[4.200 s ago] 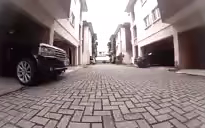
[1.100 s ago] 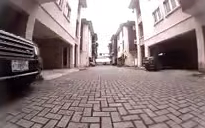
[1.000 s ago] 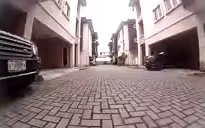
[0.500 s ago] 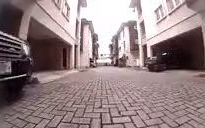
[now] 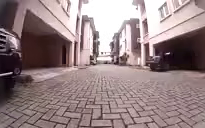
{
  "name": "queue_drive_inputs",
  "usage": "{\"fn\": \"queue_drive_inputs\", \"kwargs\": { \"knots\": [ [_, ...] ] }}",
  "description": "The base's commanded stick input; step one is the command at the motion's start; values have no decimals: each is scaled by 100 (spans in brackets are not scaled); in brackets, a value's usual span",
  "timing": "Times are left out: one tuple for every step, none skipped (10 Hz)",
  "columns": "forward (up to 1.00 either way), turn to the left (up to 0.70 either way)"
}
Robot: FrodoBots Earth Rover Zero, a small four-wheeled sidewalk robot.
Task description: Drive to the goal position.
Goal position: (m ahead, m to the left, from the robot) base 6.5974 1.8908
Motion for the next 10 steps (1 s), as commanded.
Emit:
{"fn": "queue_drive_inputs", "kwargs": {
  "knots": [
    [70,0],
    [70,0],
    [70,0],
    [70,0],
    [70,0],
    [70,0],
    [70,0],
    [70,0],
    [70,0],
    [70,0]
  ]
}}
